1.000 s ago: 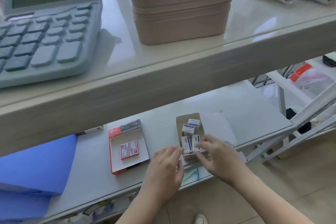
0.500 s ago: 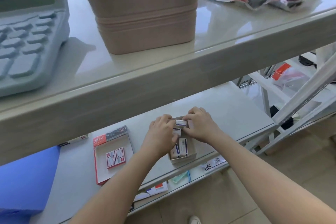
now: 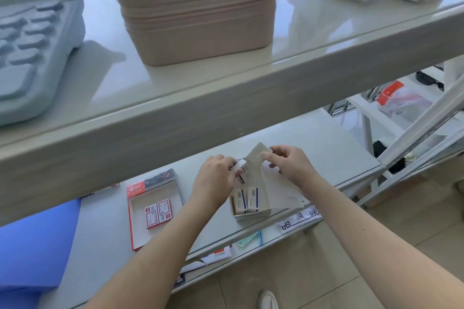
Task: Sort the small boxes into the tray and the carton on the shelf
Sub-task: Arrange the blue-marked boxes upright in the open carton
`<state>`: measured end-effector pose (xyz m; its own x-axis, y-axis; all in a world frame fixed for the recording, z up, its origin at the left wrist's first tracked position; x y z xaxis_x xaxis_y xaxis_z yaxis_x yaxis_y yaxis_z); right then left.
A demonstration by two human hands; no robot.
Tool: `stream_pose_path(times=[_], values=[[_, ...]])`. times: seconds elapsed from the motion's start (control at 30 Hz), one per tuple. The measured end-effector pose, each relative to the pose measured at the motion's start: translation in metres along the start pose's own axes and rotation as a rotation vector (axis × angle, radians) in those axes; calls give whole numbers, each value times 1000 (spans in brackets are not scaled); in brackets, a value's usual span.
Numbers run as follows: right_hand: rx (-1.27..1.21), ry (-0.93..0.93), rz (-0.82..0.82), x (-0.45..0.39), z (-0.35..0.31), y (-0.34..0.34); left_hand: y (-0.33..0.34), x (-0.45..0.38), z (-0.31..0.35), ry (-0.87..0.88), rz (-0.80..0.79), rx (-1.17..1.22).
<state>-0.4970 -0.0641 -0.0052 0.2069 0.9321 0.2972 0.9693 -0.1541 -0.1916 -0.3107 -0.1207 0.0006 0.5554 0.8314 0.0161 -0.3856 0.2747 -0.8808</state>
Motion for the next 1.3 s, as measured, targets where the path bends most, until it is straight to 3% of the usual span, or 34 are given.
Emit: stream_pose_path(times=[0.1, 0.23, 0.37, 0.47, 0.67, 0.97, 1.3], values=[[98, -62, 13, -2, -2, 1, 3, -6, 2, 11, -38, -48], [441, -278, -6, -1, -11, 10, 6, -11, 8, 96, -36, -285], [864, -548, -4, 8, -28, 25, 13, -8, 11, 121, 7, -312], [1053, -631, 25, 5, -31, 30, 19, -7, 15, 97, -62, -308], [1185, -633, 47, 3, -30, 37, 18, -11, 14, 102, -143, -351], [1355, -487, -48, -1, -31, 54, 13, -6, 16, 110, -81, -418], [1324, -427, -106, -8, -16, 52, 19, -5, 15, 187, -120, -325]])
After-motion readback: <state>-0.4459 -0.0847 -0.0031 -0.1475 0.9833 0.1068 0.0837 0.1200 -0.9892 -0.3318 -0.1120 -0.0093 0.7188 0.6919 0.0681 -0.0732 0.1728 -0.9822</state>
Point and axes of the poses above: each hand's wrist, its own x-axis away from the middle knuckle, its own y-axis out of the palm, z = x × y, the point moved 6 cm from there along -x, towards the middle knuckle, and after that the axes turned 7 degrees about -z, right-handed, at the moved point
